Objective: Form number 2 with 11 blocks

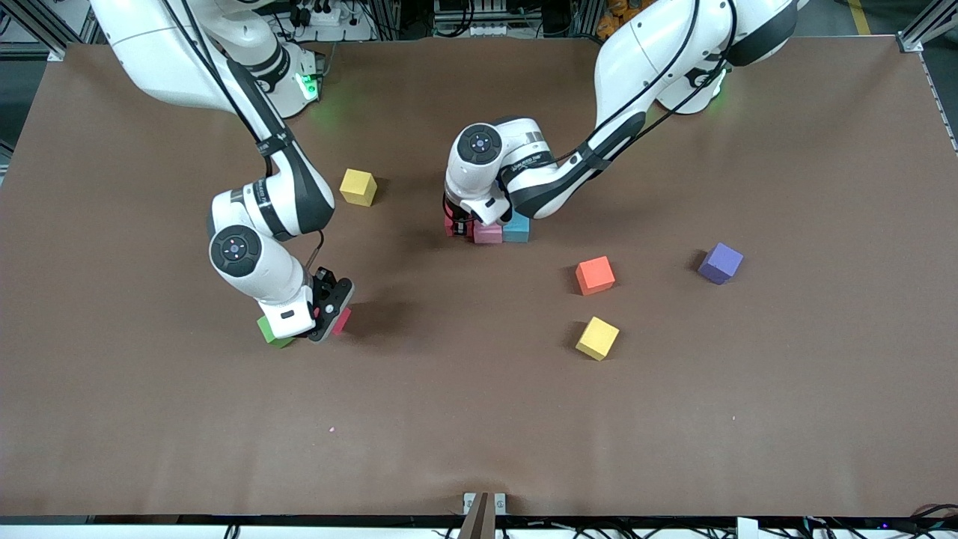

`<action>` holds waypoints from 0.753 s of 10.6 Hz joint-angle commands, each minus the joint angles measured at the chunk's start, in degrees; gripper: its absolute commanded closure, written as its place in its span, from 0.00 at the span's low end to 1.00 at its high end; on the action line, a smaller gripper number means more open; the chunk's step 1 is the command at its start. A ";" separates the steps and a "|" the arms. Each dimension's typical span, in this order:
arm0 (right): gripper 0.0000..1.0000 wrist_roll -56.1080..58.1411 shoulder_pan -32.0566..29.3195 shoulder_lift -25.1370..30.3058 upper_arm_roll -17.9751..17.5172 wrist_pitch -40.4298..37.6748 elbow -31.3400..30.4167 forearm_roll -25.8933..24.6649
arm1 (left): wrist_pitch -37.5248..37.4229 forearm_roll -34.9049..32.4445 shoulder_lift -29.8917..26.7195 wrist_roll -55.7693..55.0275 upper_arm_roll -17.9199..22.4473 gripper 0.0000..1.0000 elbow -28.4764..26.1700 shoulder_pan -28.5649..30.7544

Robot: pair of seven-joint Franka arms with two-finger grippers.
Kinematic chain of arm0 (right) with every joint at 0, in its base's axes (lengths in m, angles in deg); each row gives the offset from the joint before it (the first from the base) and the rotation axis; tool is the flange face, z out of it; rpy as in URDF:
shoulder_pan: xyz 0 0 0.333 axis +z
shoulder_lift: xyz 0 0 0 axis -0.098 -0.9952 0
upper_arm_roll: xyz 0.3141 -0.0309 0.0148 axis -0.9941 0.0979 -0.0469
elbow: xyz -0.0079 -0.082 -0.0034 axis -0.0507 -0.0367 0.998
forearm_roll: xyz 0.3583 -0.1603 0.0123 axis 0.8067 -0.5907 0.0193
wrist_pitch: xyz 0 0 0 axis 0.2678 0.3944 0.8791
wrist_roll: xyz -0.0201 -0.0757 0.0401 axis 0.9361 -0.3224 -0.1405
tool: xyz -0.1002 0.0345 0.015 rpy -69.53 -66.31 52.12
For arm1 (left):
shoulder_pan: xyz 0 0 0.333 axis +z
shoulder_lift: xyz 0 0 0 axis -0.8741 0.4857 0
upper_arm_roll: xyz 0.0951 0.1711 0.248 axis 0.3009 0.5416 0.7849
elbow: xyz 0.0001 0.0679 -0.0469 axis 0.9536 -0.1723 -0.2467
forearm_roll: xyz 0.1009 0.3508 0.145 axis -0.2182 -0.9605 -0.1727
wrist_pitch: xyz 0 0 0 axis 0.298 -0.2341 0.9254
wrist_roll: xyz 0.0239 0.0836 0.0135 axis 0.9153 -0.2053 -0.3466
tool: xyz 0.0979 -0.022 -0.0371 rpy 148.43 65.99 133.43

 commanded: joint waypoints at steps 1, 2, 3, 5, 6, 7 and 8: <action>0.62 0.15 0.10 0.44 -0.07 -0.57 -0.06 0.79 | 0.57 -1.71 0.26 -1.12 1.11 0.49 0.52 -0.61; 0.62 0.15 0.19 0.44 -0.07 -0.57 -0.06 0.79 | 0.57 -1.71 0.18 -0.94 1.11 0.49 0.52 -0.61; 0.62 0.15 0.10 0.44 -0.07 -0.57 -0.06 0.88 | 0.57 -1.71 0.26 -0.85 1.11 0.46 0.43 -0.61; 0.62 0.15 0.10 0.44 -0.07 -0.57 -0.06 0.88 | 0.57 -1.71 0.26 -0.94 1.11 0.11 0.43 -0.70; 0.62 0.15 0.10 0.44 -0.07 -0.57 -0.06 0.88 | 0.57 -1.71 0.26 -0.77 1.11 0.00 0.43 -1.05; 0.62 0.15 0.10 0.35 -0.07 -0.57 -0.06 0.88 | 0.57 -1.71 0.26 -0.68 1.11 0.00 0.52 -1.40; 0.62 0.06 0.10 0.35 -0.07 -0.57 -0.06 0.88 | 0.57 -1.71 0.09 -0.76 1.11 0.00 0.52 -1.40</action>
